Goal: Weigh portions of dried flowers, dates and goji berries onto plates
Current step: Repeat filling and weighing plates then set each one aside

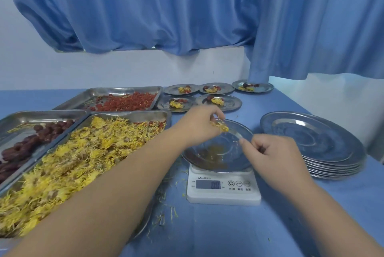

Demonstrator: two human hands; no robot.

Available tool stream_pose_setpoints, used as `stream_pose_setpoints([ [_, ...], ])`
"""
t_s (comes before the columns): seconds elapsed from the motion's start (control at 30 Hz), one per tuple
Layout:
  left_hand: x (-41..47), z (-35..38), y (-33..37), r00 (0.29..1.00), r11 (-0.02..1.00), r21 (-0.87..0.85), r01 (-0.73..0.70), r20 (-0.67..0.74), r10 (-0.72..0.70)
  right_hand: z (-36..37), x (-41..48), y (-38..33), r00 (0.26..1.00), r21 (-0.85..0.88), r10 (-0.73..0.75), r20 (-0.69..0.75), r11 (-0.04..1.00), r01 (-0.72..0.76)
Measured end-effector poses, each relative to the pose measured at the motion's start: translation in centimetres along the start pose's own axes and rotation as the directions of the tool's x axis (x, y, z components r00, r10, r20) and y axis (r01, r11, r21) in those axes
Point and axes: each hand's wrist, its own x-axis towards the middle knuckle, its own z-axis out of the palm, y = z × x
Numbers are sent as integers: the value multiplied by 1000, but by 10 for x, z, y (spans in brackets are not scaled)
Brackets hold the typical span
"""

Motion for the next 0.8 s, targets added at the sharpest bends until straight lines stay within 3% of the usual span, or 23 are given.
stream_pose_setpoints([
  [0.1, -1, 8, -2, 995, 998, 58, -16, 97, 10, -1, 0, -1, 1000, 13, 12, 0, 1000, -12],
  [0.23, -19, 3, -11, 995, 997, 66, -44, 97, 38, -2, -1, -7, 1000, 29, 1, 17, 1000, -2],
  [0.57, -68, -56, -65, 986, 999, 2, -45, -162, 44, 19, -9, -63, 969, -47, -232, 88, 971, 236],
  [0.8, -96, -105, -138, 959, 974, 183, 133, -272, -80, 54, -4, -106, 939, -23, -315, 136, 947, 320],
])
